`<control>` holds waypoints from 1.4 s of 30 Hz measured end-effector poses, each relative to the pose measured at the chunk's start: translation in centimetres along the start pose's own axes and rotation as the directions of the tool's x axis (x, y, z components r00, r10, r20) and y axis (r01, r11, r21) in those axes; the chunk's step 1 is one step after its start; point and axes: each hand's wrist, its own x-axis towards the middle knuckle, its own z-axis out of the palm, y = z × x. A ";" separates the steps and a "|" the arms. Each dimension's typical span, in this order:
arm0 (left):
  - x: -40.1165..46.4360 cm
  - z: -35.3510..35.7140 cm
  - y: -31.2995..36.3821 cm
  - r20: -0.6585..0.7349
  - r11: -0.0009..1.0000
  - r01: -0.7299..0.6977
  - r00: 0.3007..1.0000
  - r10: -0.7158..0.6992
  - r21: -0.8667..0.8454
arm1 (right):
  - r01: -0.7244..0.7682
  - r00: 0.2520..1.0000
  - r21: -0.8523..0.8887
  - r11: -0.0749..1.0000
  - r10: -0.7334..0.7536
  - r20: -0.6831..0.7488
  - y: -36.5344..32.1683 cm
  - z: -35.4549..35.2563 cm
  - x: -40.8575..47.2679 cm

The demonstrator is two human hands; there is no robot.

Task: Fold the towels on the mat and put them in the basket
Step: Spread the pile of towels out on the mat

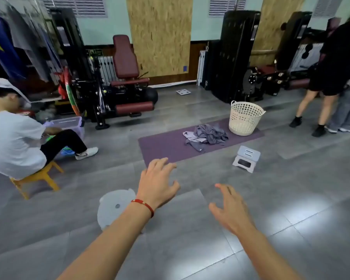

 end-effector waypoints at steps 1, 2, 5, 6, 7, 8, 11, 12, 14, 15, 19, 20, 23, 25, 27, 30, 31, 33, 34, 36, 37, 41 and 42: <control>1.6 0.8 -0.3 0.020 1.000 0.002 1.000 -0.001 -0.018 | 0.009 1.000 0.007 1.000 -0.009 0.003 0.2 -0.1 1.8; 3.2 1.7 -0.6 0.013 0.999 0.020 1.000 -0.020 -0.032 | -0.001 1.000 0.000 1.000 0.001 0.006 0.5 0.0 3.5; 8.9 4.7 -1.6 0.051 0.995 0.055 0.997 -0.051 -0.080 | -0.047 0.998 -0.062 0.997 0.049 0.038 1.5 -0.2 9.1; 10.8 5.6 -1.6 0.054 0.994 0.052 0.997 -0.047 -0.095 | -0.063 0.997 -0.074 0.995 0.066 0.043 1.9 -0.1 10.6; 12.7 6.4 -1.7 0.058 0.993 0.049 0.997 -0.043 -0.106 | -0.077 0.996 -0.080 0.994 0.081 0.043 2.4 -0.1 12.3; 14.7 7.3 -1.8 0.060 0.992 0.042 0.998 -0.035 -0.121 | -0.088 0.995 -0.084 0.993 0.092 0.043 2.8 0.0 13.9; 20.5 9.5 -1.4 0.048 0.987 0.025 0.999 -0.017 -0.162 | -0.116 0.991 -0.102 0.988 0.123 0.057 4.1 -0.2 18.5; 22.4 10.3 -1.2 0.036 0.983 0.019 0.999 -0.013 -0.180 | -0.126 0.989 -0.113 0.986 0.134 0.063 4.8 -0.2 20.1; 26.0 11.9 -0.9 0.005 0.979 0.015 1.000 -0.015 -0.202 | -0.146 0.984 -0.137 0.980 0.158 0.080 6.2 -0.2 23.6; 27.9 12.6 -0.7 -0.009 0.978 0.020 1.000 -0.022 -0.207 | -0.156 0.981 -0.146 0.977 0.170 0.091 7.0 -0.2 25.6; 35.4 15.3 0.7 -0.026 0.978 0.065 0.997 -0.071 -0.200 | -0.164 0.969 -0.152 0.975 0.188 0.162 10.5 -0.6 33.6; 37.3 16.1 1.2 -0.025 0.978 0.075 0.996 -0.082 -0.193 | -0.158 0.966 -0.152 0.976 0.185 0.181 11.5 -0.9 35.5; 42.7 18.3 3.6 0.001 0.978 0.114 0.993 -0.116 -0.172 | -0.139 0.962 -0.155 0.978 0.170 0.214 14.8 -2.4 41.5; 46.3 19.7 5.4 0.016 0.979 0.118 0.993 -0.117 -0.166 | -0.125 0.958 -0.166 0.978 0.163 0.238 16.8 -3.5 45.3; 50.2 21.0 7.2 0.017 0.980 0.108 0.994 -0.107 -0.168 | -0.128 0.952 -0.162 0.979 0.166 0.256 18.6 -4.8 49.1; 55.8 23.3 9.1 0.019 0.980 0.098 0.995 -0.097 -0.172 | -0.142 0.948 -0.143 0.979 0.176 0.264 21.1 -6.2 54.4; 57.8 24.2 9.5 0.027 0.978 0.104 0.995 -0.101 -0.180 | -0.144 0.948 -0.134 0.981 0.175 0.265 21.8 -6.6 56.2; 61.6 26.3 10.2 0.048 0.974 0.114 0.993 -0.106 -0.195 | -0.142 0.947 -0.120 0.983 0.170 0.273 23.3 -7.3 59.8; 63.5 27.4 10.4 0.056 0.973 0.115 0.993 -0.106 -0.202 | -0.141 0.946 -0.119 0.983 0.169 0.277 24.1 -7.5 61.7; 67.8 29.7 10.8 0.062 0.967 0.123 0.992 -0.112 -0.222 | -0.149 0.942 -0.122 0.981 0.178 0.284 25.7 -8.0 65.7; 69.9 30.9 10.9 0.067 0.963 0.127 0.991 -0.114 -0.236 | -0.159 0.939 -0.119 0.980 0.188 0.289 26.5 -8.2 67.7; 78.9 35.5 10.5 0.129 0.953 0.134 0.986 -0.102 -0.272 | -0.200 0.923 -0.133 0.971 0.232 0.306 29.6 -9.5 75.3; 81.0 36.4 10.4 0.151 0.951 0.138 0.984 -0.099 -0.275 | -0.219 0.916 -0.128 0.967 0.249 0.315 30.1 -9.9 77.0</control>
